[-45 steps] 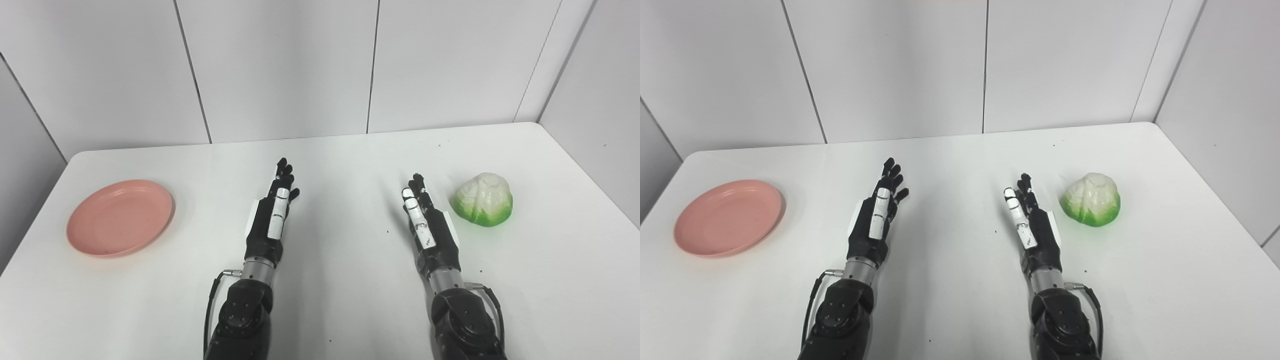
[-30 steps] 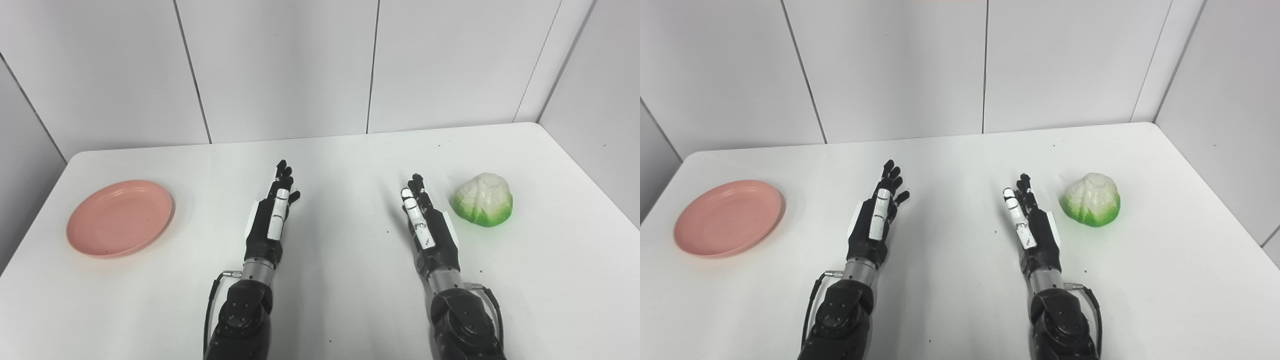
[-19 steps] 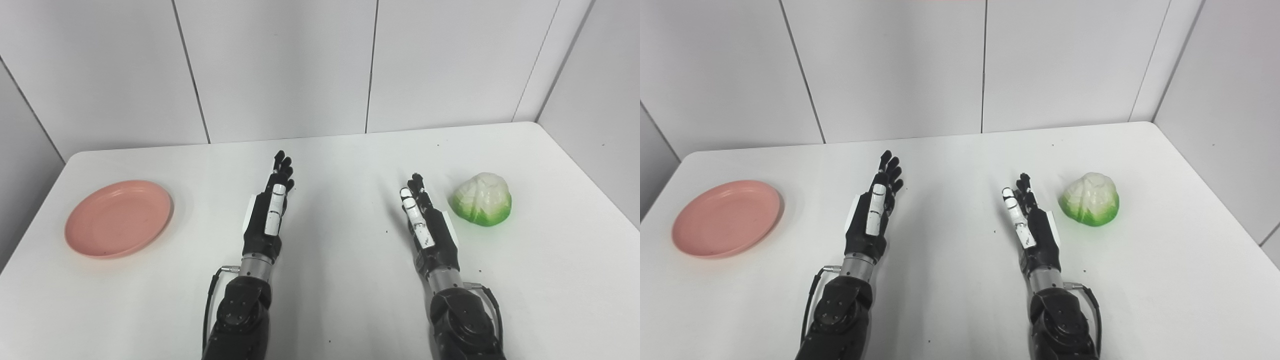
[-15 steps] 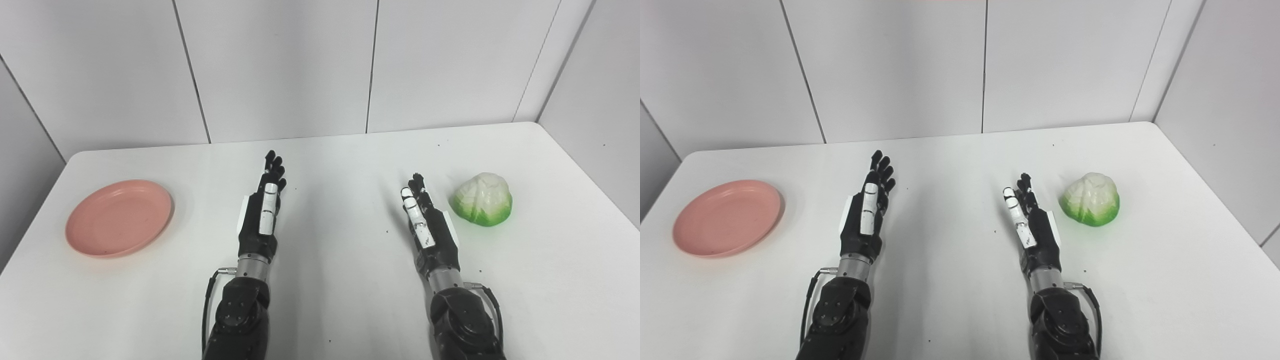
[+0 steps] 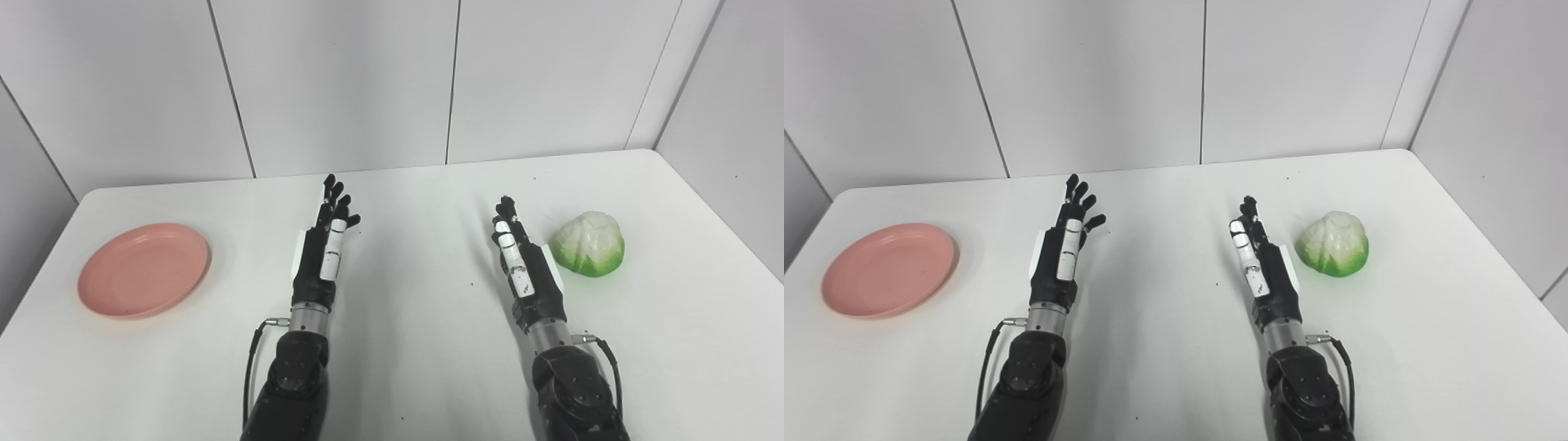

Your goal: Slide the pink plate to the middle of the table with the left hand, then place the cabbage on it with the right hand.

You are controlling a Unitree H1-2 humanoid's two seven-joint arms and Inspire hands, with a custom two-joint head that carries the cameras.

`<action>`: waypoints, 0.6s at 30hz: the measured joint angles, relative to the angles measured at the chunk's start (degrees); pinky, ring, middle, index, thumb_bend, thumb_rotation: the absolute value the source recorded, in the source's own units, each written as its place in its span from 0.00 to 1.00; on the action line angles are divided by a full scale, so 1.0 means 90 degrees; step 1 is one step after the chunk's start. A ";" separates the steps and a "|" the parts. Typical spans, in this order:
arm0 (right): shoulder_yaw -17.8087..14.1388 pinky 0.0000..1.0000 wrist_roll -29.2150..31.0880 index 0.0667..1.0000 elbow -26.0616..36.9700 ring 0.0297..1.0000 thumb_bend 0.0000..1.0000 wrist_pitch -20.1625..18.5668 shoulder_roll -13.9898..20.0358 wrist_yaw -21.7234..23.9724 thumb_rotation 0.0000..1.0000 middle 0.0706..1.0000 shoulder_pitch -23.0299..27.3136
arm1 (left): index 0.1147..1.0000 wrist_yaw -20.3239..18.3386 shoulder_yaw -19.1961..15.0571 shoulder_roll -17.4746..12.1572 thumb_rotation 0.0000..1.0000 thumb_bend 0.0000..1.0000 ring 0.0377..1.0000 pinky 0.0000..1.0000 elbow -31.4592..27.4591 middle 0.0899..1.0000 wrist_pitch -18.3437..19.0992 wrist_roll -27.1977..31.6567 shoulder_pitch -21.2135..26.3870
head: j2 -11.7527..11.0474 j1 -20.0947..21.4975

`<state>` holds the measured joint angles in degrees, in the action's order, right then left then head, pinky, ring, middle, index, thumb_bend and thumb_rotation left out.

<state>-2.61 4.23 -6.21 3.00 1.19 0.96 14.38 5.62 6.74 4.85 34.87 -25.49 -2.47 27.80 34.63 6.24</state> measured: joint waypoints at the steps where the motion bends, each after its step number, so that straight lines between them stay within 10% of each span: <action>1: -0.0001 1.00 0.0000 1.00 -0.0008 1.00 0.69 0.0016 0.0016 0.0001 0.91 1.00 0.0001 | 1.00 -0.0099 -0.0017 0.0006 1.00 0.71 0.98 0.84 0.0007 1.00 -0.0002 0.0094 0.0001 | -0.0058 -0.0174; 4: 0.0002 1.00 -0.0003 1.00 -0.0022 1.00 0.70 0.0038 0.0059 0.0008 0.91 1.00 0.0000 | 1.00 -0.0580 -0.0191 0.0069 1.00 0.74 1.00 0.97 -0.0115 1.00 0.0178 0.0617 -0.0021 | -0.0146 -0.0476; 11: -0.0160 1.00 0.0391 1.00 -0.0077 1.00 0.61 0.0179 0.0370 0.0347 0.89 1.00 -0.0113 | 1.00 -0.0749 -0.0518 0.0031 1.00 0.77 1.00 1.00 -0.1745 1.00 0.2500 0.1206 -0.0643 | -0.0995 -0.2722; 18: -0.0382 1.00 0.0937 1.00 -0.0240 1.00 0.52 0.0636 0.0499 0.0682 0.87 1.00 -0.0159 | 0.97 -0.0738 -0.1055 -0.0953 1.00 0.87 0.99 0.98 -0.1430 0.98 0.2746 0.1105 0.0670 | -0.1543 -0.3438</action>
<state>-6.04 12.66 -8.38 8.72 5.68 7.10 12.94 -1.02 -2.76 -3.73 22.00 -0.78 7.48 33.83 20.74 -24.70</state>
